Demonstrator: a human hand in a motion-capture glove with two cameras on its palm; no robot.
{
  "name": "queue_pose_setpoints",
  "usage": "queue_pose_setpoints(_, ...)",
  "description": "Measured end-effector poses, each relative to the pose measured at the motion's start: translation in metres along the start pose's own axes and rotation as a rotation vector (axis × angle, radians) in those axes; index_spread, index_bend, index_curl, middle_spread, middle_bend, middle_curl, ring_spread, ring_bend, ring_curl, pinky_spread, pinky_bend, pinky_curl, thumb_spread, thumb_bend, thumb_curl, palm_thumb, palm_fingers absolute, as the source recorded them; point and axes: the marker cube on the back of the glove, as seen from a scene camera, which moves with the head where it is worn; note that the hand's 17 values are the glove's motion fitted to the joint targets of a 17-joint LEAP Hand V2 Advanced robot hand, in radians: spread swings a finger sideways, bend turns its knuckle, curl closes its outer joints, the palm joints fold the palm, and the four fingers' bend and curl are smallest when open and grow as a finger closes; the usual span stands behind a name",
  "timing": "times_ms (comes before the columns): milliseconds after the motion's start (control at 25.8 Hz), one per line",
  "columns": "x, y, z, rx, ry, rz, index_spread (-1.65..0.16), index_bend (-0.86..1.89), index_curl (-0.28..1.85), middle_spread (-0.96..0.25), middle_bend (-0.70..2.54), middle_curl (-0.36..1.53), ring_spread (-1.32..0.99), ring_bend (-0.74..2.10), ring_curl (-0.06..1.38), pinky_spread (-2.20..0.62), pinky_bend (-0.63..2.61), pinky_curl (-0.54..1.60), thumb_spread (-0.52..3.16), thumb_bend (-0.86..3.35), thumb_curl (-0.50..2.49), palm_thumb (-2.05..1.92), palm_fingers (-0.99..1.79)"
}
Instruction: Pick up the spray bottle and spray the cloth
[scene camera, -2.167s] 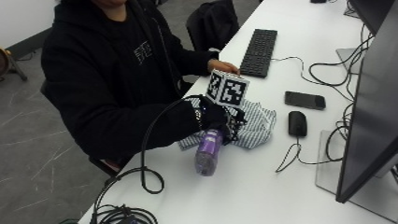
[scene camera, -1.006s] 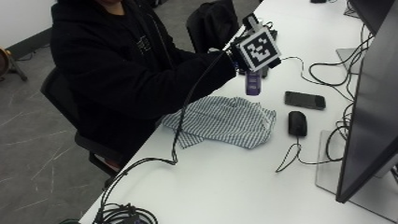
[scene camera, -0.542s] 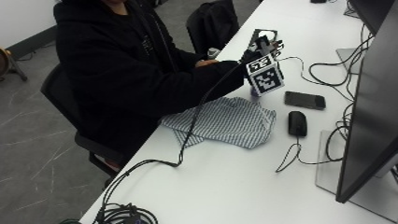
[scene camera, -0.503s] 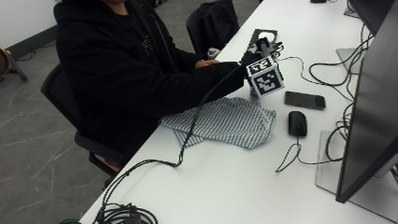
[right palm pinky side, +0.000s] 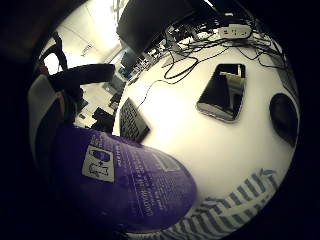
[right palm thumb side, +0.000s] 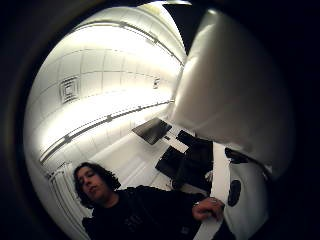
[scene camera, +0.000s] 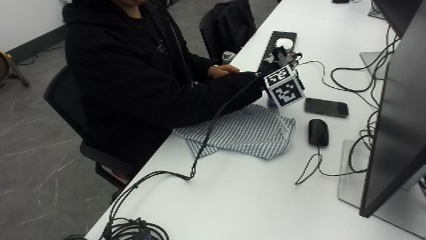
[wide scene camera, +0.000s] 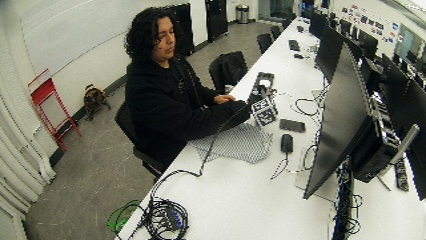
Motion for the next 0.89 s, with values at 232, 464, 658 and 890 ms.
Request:
queue_pose_setpoints(232,0.004,0.000,0.002,-0.006,0.009,-0.004,-0.31,0.08,0.32,-0.22,0.52,0.57,-0.23,0.63,0.50,-0.26,0.51,0.43,0.23,-0.03,0.78,1.14,1.15)
queue_pose_setpoints(464,0.003,0.000,0.001,-0.004,0.007,-0.005,-0.32,0.08,0.30,-0.23,0.53,0.58,-0.24,0.64,0.50,-0.28,0.51,0.43,0.25,-0.03,0.78,1.14,1.14)
queue_pose_setpoints(658,0.002,0.002,0.001,-0.027,-0.008,0.024,-0.31,0.07,0.28,-0.23,0.53,0.58,-0.24,0.64,0.50,-0.28,0.52,0.43,0.27,-0.02,0.79,1.14,1.13)
queue_pose_setpoints(890,-0.002,0.011,0.000,-0.074,-0.049,0.126,-0.32,0.10,0.27,-0.23,0.51,0.57,-0.24,0.62,0.50,-0.26,0.48,0.42,0.30,-0.02,0.78,1.15,1.05)
